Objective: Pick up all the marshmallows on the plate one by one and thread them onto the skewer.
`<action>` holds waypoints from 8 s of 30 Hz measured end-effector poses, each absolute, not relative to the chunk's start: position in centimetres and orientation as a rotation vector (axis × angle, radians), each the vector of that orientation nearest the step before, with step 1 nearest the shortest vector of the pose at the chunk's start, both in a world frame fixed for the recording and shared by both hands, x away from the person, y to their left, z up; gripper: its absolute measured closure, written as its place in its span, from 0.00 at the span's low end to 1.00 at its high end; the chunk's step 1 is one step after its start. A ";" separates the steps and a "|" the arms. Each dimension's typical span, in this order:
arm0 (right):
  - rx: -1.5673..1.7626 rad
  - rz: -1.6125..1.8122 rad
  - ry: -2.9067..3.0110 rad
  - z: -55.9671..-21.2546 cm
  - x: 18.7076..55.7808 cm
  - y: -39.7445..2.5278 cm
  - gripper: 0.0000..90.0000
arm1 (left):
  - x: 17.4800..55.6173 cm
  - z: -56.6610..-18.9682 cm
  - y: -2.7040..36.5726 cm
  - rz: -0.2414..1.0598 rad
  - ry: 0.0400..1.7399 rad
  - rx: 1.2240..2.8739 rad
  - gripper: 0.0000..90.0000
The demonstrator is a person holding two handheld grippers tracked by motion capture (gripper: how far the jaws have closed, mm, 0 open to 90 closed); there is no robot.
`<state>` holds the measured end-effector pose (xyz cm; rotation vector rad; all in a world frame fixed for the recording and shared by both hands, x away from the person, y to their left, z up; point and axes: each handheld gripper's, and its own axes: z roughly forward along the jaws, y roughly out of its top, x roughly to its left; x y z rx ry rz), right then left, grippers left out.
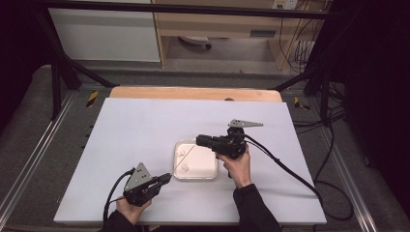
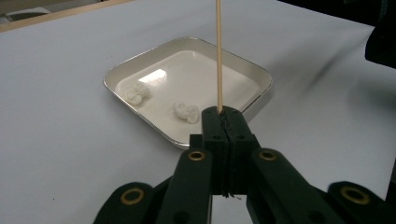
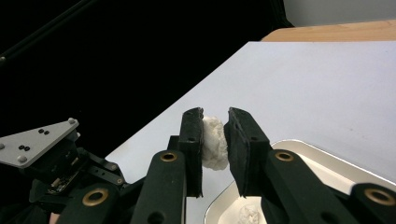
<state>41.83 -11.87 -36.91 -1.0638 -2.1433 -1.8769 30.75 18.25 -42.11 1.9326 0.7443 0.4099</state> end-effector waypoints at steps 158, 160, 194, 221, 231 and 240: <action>-0.933 -1.334 -2.823 -45.2 41.3 -4.4 0.67 | 32.3 -42.7 20.9 0.375 0.869 1.949 0.99; -0.918 -1.349 -2.839 -45.2 41.2 -4.3 0.69 | 32.3 -42.6 20.9 0.375 0.869 1.951 0.99; -0.976 -1.535 -2.703 -41.1 40.4 -6.7 0.85 | 32.1 -42.6 20.6 0.372 0.849 1.951 0.99; -1.047 -1.789 -2.439 -36.3 40.5 -12.0 0.85 | 31.5 -42.5 19.7 0.362 0.792 1.961 0.99; -1.035 -1.841 -2.316 -35.7 41.4 -12.0 0.86 | 31.3 -42.5 19.2 0.360 0.766 1.973 0.99; -0.991 -1.822 -2.267 -35.6 41.9 -10.8 0.86 | 31.2 -42.4 19.1 0.362 0.753 1.973 0.99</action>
